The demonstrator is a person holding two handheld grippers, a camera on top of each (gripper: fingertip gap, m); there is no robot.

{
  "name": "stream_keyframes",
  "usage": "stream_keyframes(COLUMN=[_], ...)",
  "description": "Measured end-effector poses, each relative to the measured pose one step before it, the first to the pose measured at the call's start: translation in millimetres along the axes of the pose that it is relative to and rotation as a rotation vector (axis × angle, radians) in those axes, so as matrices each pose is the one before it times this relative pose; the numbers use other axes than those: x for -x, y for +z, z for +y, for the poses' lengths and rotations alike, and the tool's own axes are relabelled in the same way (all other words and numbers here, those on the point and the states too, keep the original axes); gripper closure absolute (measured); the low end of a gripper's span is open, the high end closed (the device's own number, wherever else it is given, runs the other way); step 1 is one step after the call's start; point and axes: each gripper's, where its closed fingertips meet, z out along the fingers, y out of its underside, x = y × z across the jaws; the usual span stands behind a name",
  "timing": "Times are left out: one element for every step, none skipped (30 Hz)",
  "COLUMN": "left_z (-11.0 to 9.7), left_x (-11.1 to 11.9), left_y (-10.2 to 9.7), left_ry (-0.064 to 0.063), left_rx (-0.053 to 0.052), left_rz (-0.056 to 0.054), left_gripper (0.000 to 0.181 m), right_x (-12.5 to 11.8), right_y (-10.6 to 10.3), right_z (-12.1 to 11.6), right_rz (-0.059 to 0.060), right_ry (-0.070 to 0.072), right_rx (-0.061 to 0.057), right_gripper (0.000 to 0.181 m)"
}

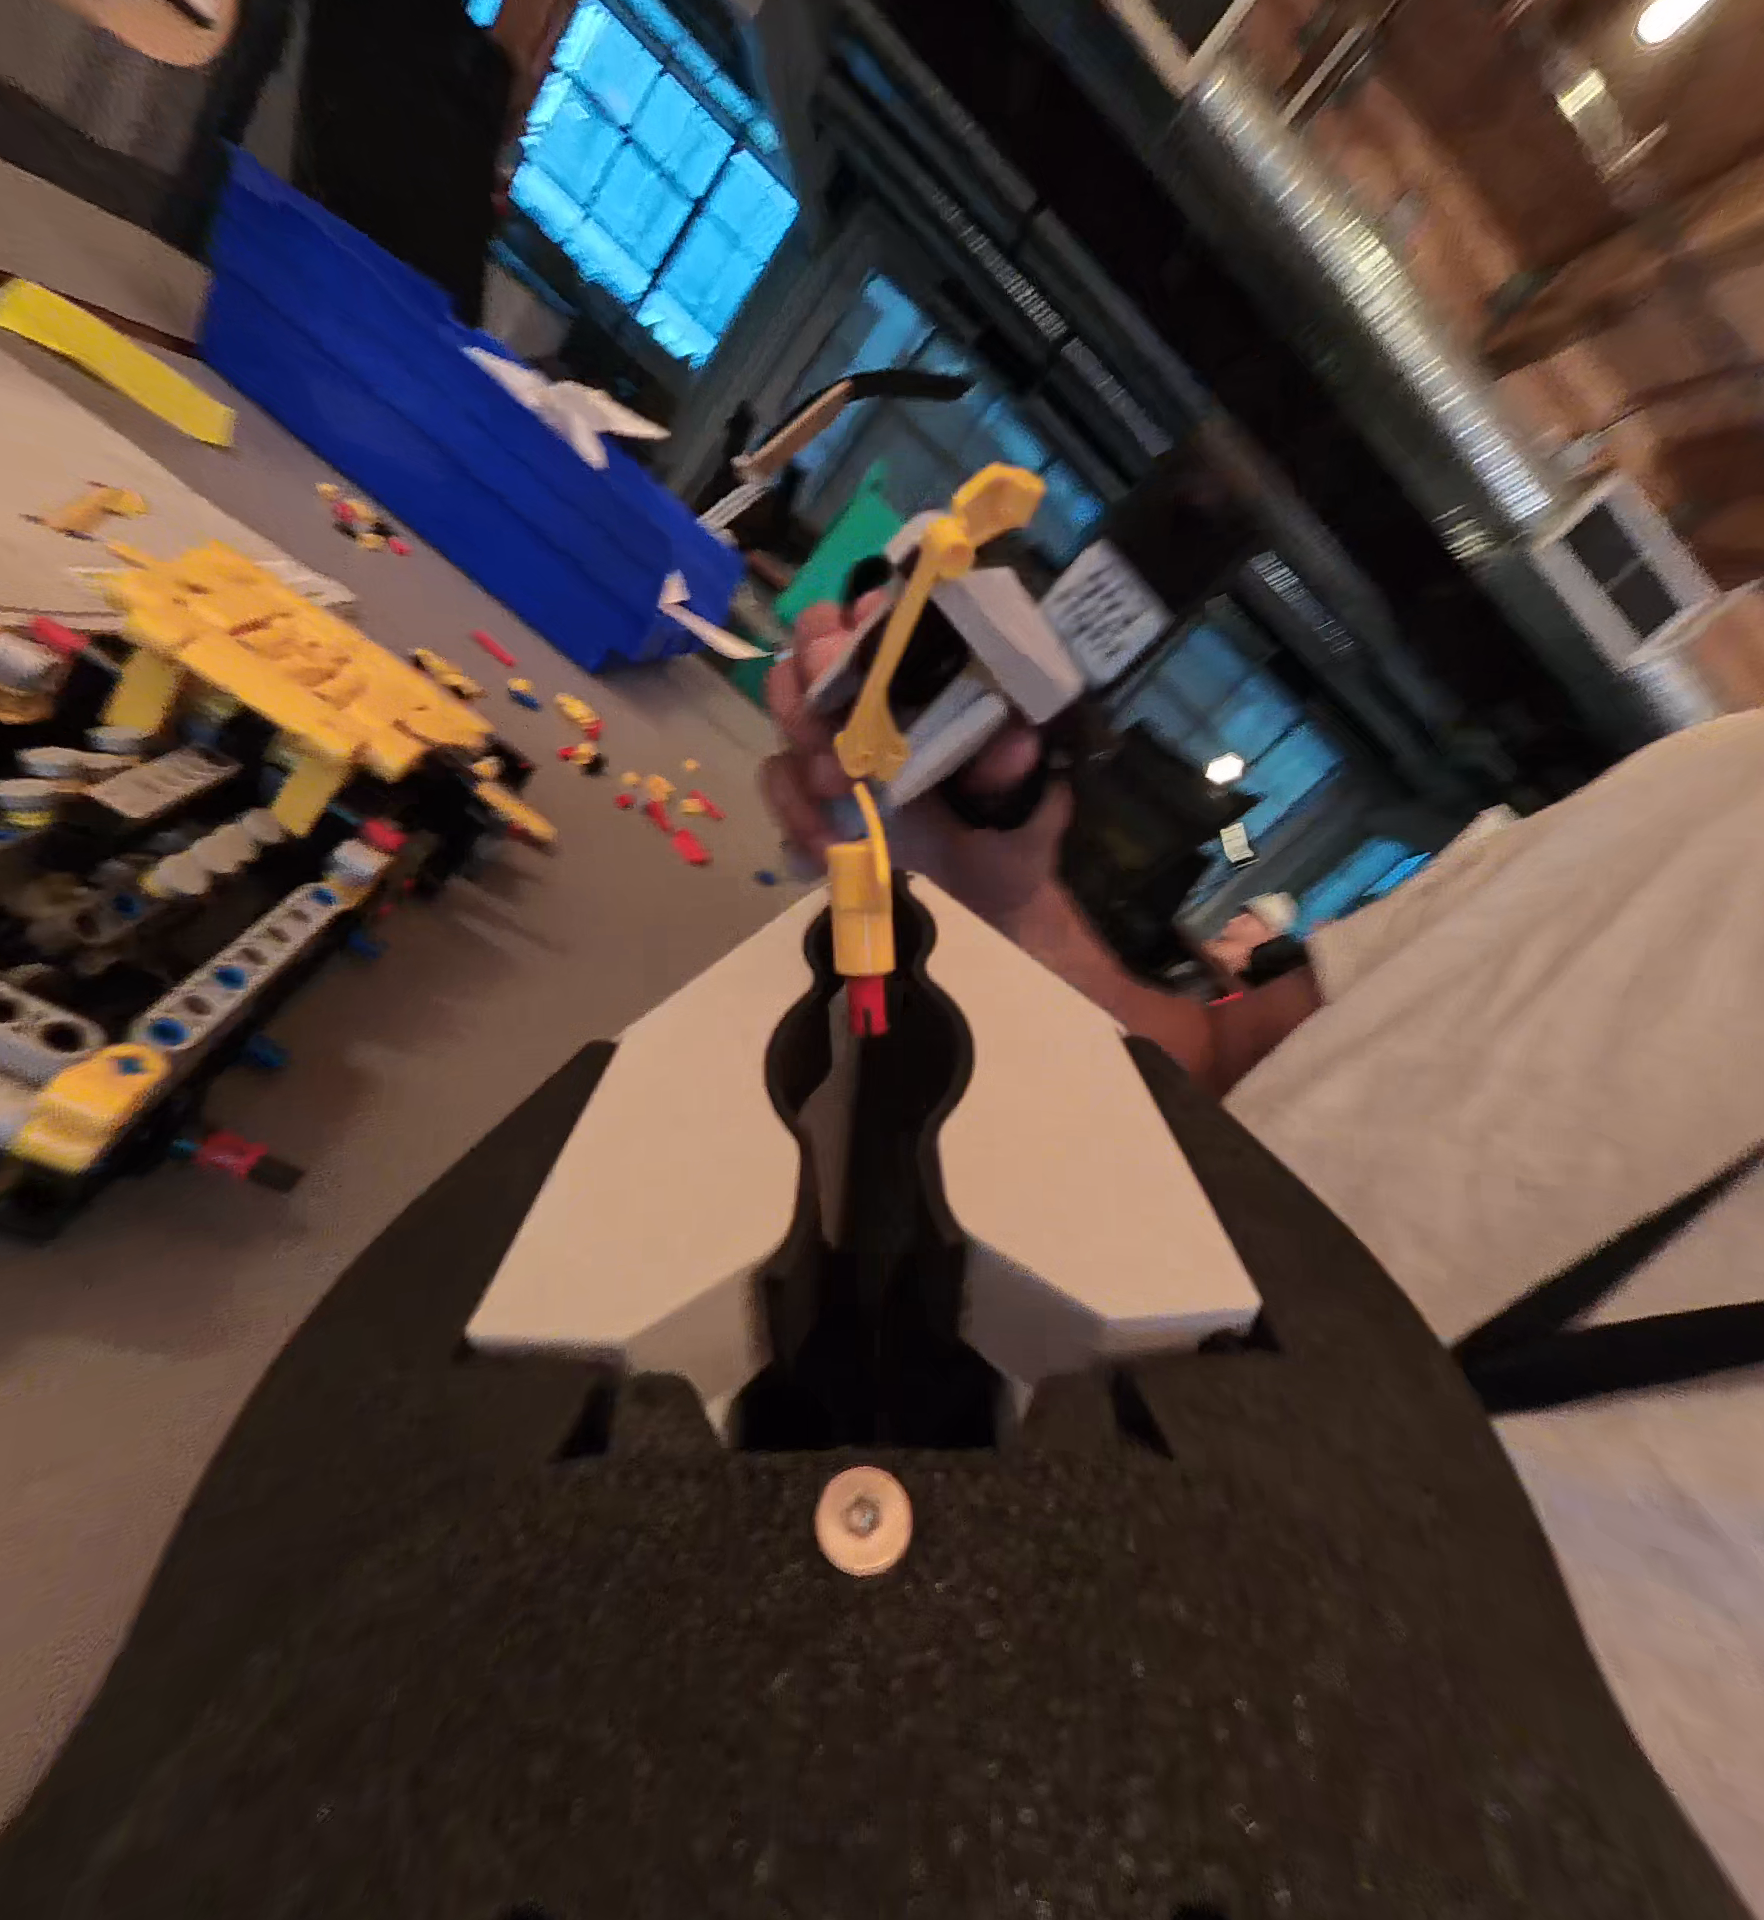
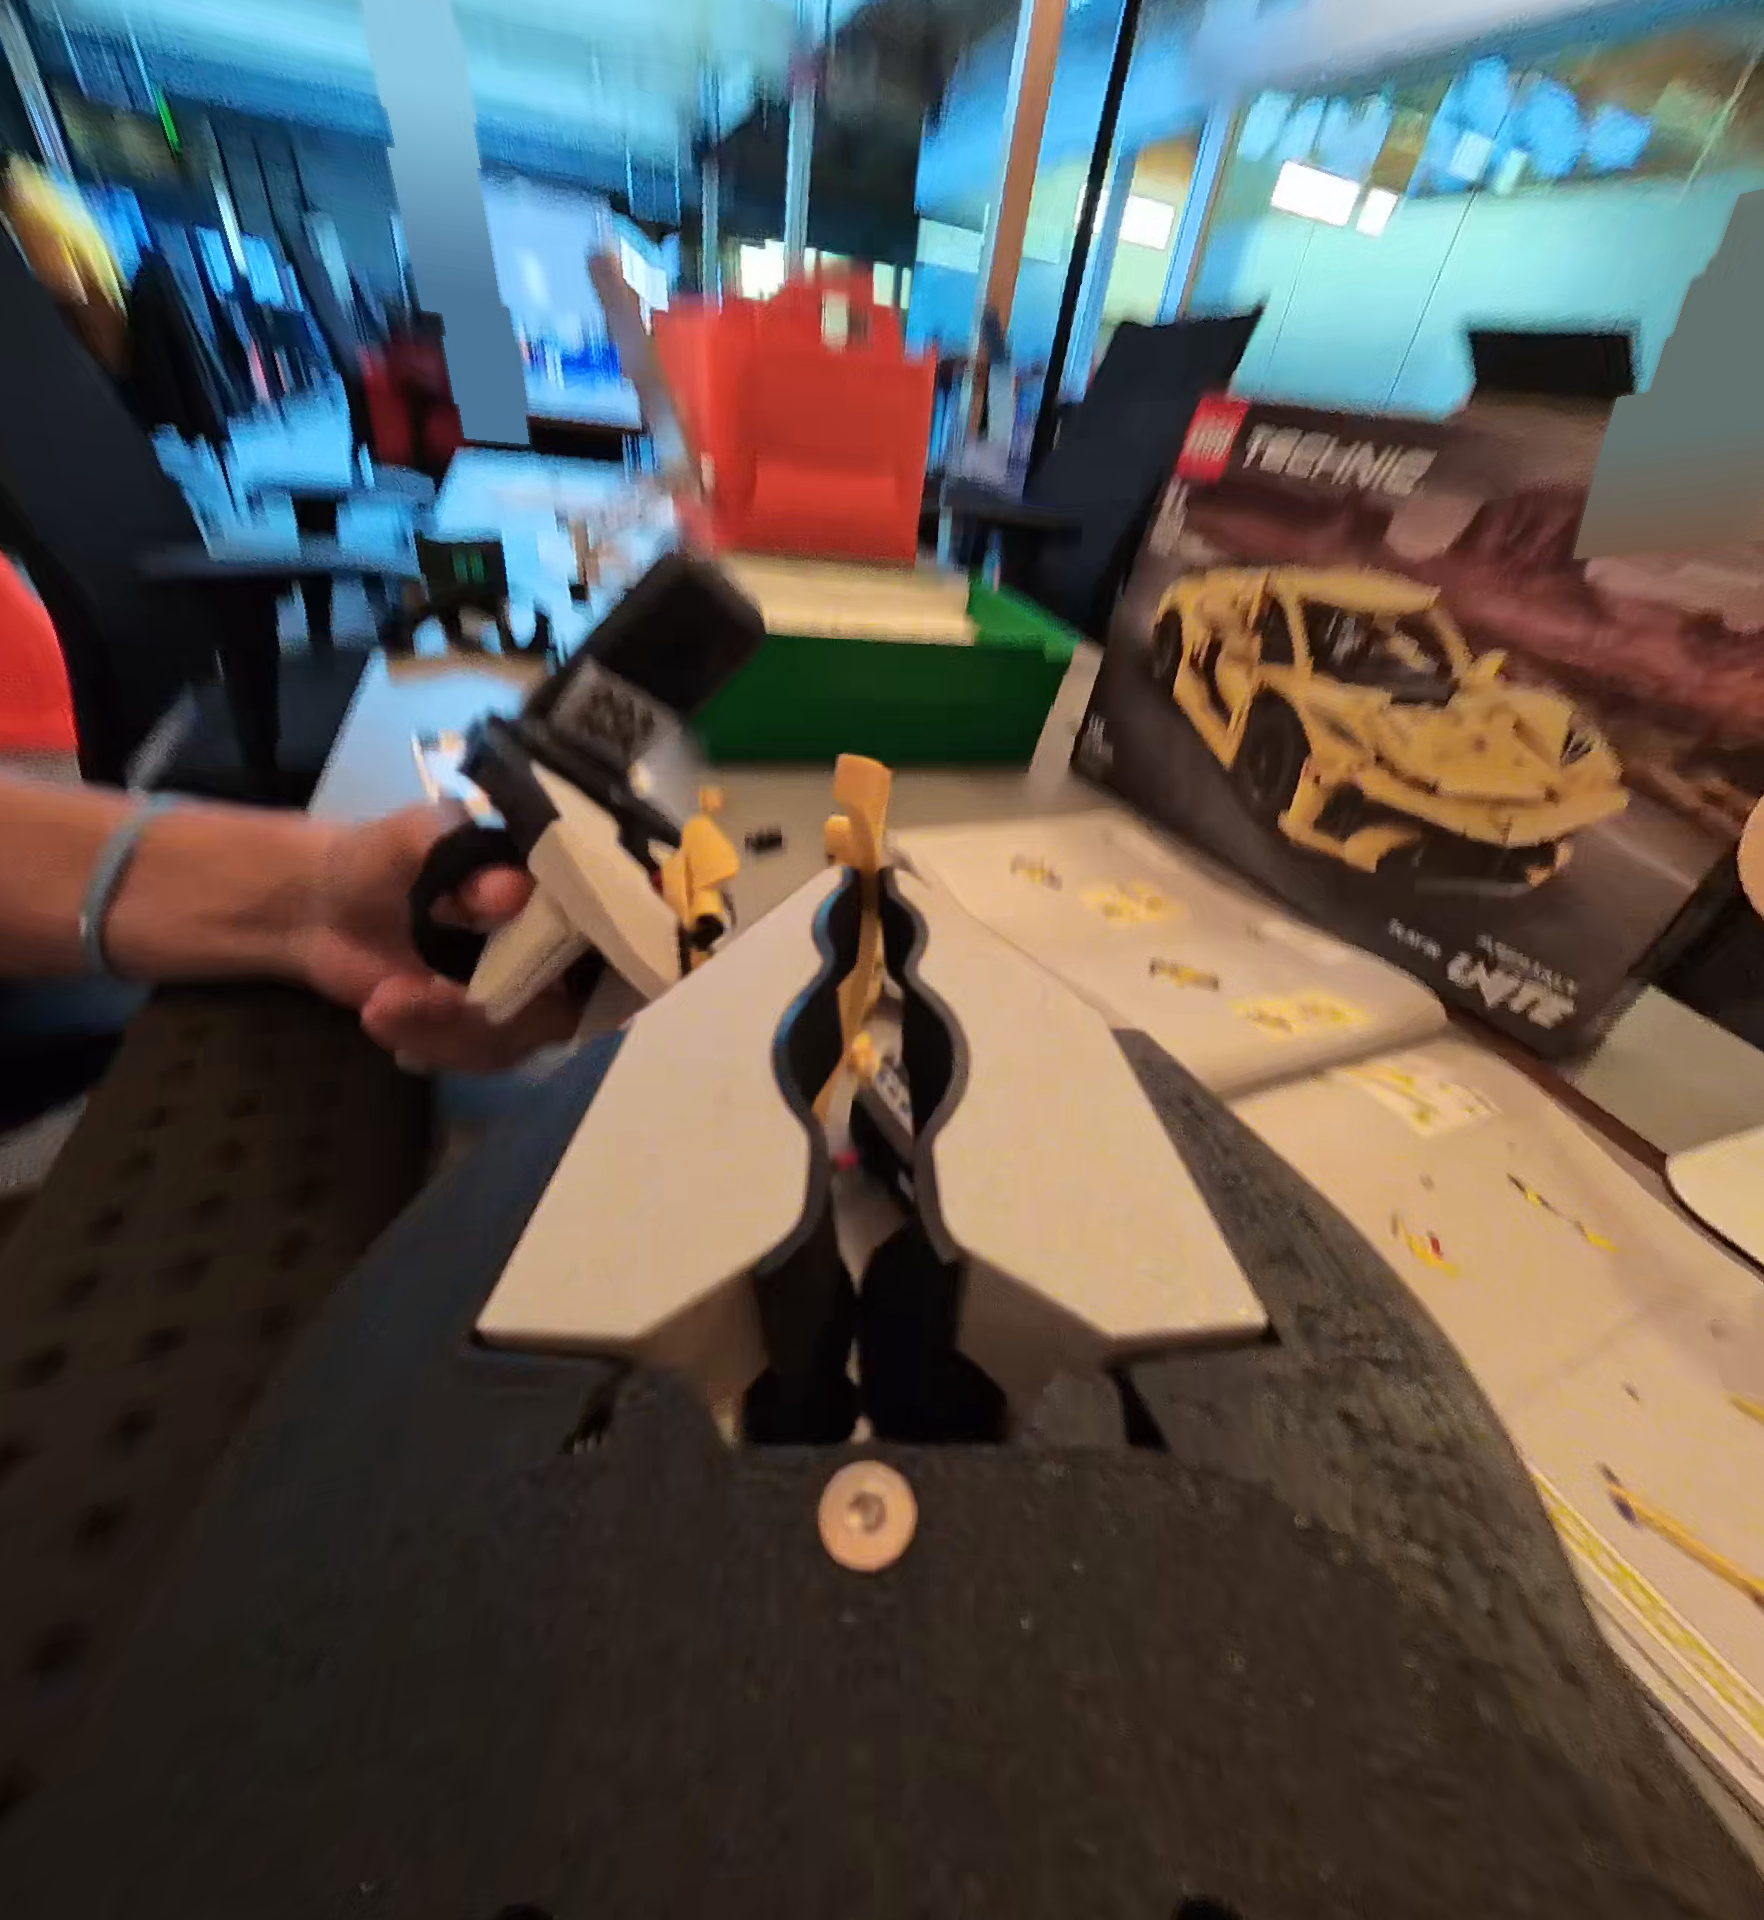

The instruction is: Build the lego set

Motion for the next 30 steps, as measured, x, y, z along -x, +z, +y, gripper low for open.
stream_keyframes(left_z=[-3.58, -3.29, -3.16, -2.09, 0.08, 0.98, 1.2, 0.38, -0.74, -0.92, -0.73, -0.53, -0.21, -0.15, -0.02, 0.5, 0.4, 0.21, 0.63, 0.77, 1.01, 1.2, 1.02, 0.5, -1.12, -4.3, -5.49, -6.05, -6.52, -5.28], left_x=[-8.27, -12.21, -13.8, -12.94, -10.76, -7.75, -5.44, -3.11, -1.7, -1.27, -1.06, -1.16, -1.77, -0.07, 2.56, 2.65, 1.1, 0.48, 1.32, 1.88, 1.12, -0.29, -0.62, 0.26, 0.16, -0.89, -1.3, -1.61, -1.19, 0.71], left_y=[-2.32, -1.78, -0.75, 0.44, 1.6, 2.25, 2.4, 1.91, 1.03, 0.1, -0.53, -0.66, -0.32, 0.0, -0.28, -0.26, -0.02, 0.48, 0.75, 1.05, 1.32, 1.48, 1.53, 0.97, 0.05, -1.48, -2.81, -3.71, -3.87, -3.2], left_ry=[-0.0461, -0.0442, -0.0371, -0.0283, -0.0257, -0.0222, -0.0169, -0.0066, 0.0019, -0.0019, -0.0076, -0.01, -0.0146, -0.0096, 0.0011, -0.0019, -0.0095, -0.0127, -0.015, -0.0151, -0.0156, -0.0126, -0.0042, 0.0031, 0.0044, 0.0032, -0.0029, -0.0046, -0.0014, 0.0076], left_rx=[-0.0228, -0.0196, -0.0207, -0.0168, -0.0045, -0.0002, 0.0019, -0.0005, -0.0053, -0.0042, -0.0027, -0.0034, -0.0025, -0.0015, -0.0012, 0.0032, 0.0026, 0.0006, 0.0028, 0.0018, 0.0038, 0.0053, 0.0058, 0.003, -0.0067, -0.0266, -0.0305, -0.0331, -0.0345, -0.0275], left_rz=[0.0715, 0.0923, 0.0962, 0.0875, 0.0744, 0.0571, 0.0419, 0.0236, 0.0113, 0.0091, 0.0074, 0.0084, 0.0118, 0.0004, -0.0163, -0.0147, -0.0016, 0.0049, 0.003, 0.0008, 0.0062, 0.0118, 0.0086, 0.001, -0.0005, 0.0061, 0.0087, 0.0091, 0.0044, -0.0105], left_gripper=[0.175, 0.174, 0.175, 0.175, 0.175, 0.174, 0.174, 0.175, 0.175, 0.175, 0.175, 0.174, 0.174, 0.174, 0.175, 0.175, 0.174, 0.174, 0.174, 0.174, 0.174, 0.174, 0.174, 0.174, 0.174, 0.174, 0.174, 0.174, 0.174, 0.174], right_x=[-2.6, -1.14, 2.22, 9.21, 11.63, 8.94, 6.23, 4.26, 1.46, -1.13, -2.2, -2.31, -2.59, -2.88, -0.87, 1.11, 2.46, 3.67, 4.11, 3.68, 2.91, 2.81, 2.93, 2.4, 2.2, 2.08, 0.49, -0.04, -0.6, -0.69], right_y=[-2.24, -2.32, -0.35, 2.49, 5.01, 6.48, 6.51, 5.59, 4.46, 3.12, 1.87, 0.73, -0.18, -0.43, -0.13, 0.11, 0.2, 0.38, 0.78, 1.02, 1.19, 1.26, 1.19, 0.89, 0.2, -0.19, -0.7, -1.44, -1.62, -1.62], right_z=[-7.97, -9.08, -5.25, -2.71, -0.39, 2.63, 2.51, 0.15, -1.54, -2.25, -3.28, -3.56, -3.01, -2.25, -1.57, -2.16, -4.03, -4.55, -4.31, -3.37, -1.65, -0.14, 1.39, 2.11, 1.38, 0.94, 0.09, -0.56, 0.44, 0.18], right_rz=[-0.0052, -0.0103, -0.0251, -0.0603, -0.0632, -0.0398, -0.0225, -0.0157, -0.0096, -0.0049, -0.0025, -0.0017, 0.0036, 0.0098, 0.0043, -0.0012, -0.0022, -0.0045, -0.0053, -0.0025, 0.0016, 0.001, -0.0014, 0.0015, 0.0004, -0.0023, 0.0045, 0.0046, 0.0047, 0.004], right_ry=[0.0179, 0.023, 0.0323, 0.0337, 0.0229, 0.0003, -0.0149, -0.0178, -0.0091, -0.0007, 0.0024, -0.0014, -0.0097, -0.0116, -0.0091, -0.0087, -0.01, -0.0128, -0.0112, -0.0078, -0.0096, -0.0107, -0.0113, -0.0101, -0.0037, 0.0017, 0.0092, 0.0082, 0.0079, 0.0113], right_rx=[-0.1021, -0.0919, -0.0509, -0.0222, -0.0068, 0.0107, 0.0149, 0.0039, 0.0011, 0.0008, -0.0075, -0.0162, -0.0192, -0.0147, -0.0048, -0.0034, -0.0127, -0.017, -0.0162, -0.0114, -0.0037, 0.0016, 0.0078, 0.0083, 0.003, 0.0012, -0.0034, -0.0045, 0.0014, -0.0001], right_gripper=[0.179, 0.179, 0.179, 0.179, 0.179, 0.179, 0.179, 0.179, 0.179, 0.179, 0.179, 0.179, 0.179, 0.179, 0.179, 0.179, 0.179, 0.179, 0.179, 0.179, 0.179, 0.179, 0.179, 0.179, 0.179, 0.179, 0.178, 0.178, 0.177, 0.176])
